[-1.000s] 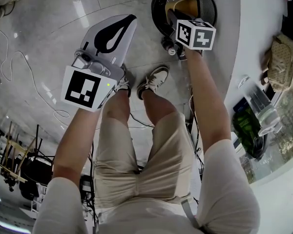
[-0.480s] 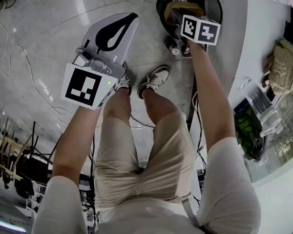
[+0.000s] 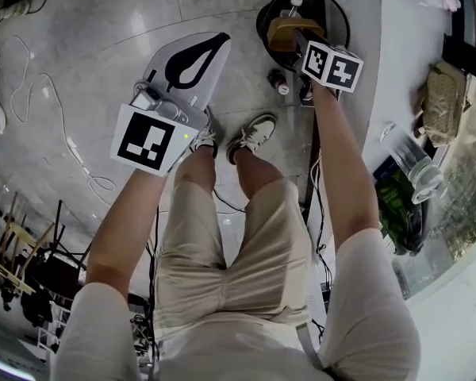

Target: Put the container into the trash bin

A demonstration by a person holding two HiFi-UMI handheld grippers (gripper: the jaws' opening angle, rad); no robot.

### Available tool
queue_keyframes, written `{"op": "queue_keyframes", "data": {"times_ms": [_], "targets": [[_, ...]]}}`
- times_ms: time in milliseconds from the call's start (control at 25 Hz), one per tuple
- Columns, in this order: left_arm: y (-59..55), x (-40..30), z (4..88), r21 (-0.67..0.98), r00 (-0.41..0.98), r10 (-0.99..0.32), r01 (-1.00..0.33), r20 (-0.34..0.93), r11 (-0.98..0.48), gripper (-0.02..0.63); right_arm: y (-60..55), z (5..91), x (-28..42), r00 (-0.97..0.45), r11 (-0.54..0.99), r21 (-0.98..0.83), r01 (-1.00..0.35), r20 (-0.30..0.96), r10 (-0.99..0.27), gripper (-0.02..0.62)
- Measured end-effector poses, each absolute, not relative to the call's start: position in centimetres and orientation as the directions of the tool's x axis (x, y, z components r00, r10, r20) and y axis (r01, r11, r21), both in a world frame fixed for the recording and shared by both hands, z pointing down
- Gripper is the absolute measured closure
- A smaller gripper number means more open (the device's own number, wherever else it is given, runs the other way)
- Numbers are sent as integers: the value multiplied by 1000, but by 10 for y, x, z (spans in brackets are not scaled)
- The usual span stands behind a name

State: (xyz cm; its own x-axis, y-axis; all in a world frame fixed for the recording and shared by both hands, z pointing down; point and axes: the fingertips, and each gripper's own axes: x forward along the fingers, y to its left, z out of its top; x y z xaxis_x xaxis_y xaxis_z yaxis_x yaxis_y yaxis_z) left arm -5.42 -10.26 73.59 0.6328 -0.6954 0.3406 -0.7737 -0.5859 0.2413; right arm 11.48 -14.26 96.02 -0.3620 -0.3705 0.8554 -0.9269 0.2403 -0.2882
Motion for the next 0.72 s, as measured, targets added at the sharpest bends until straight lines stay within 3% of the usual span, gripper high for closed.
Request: {"op": "queue_keyframes", "data": {"times_ms": [160, 720], "targets": [[-96, -55, 698, 219, 636, -698, -771, 330, -599, 591, -147, 912, 120, -350, 229, -276, -933, 840, -415, 591], [-61, -79, 531, 157, 618, -719, -783, 318, -602, 591, -107, 704, 128, -378, 272, -269, -924, 755, -536, 595]]}}
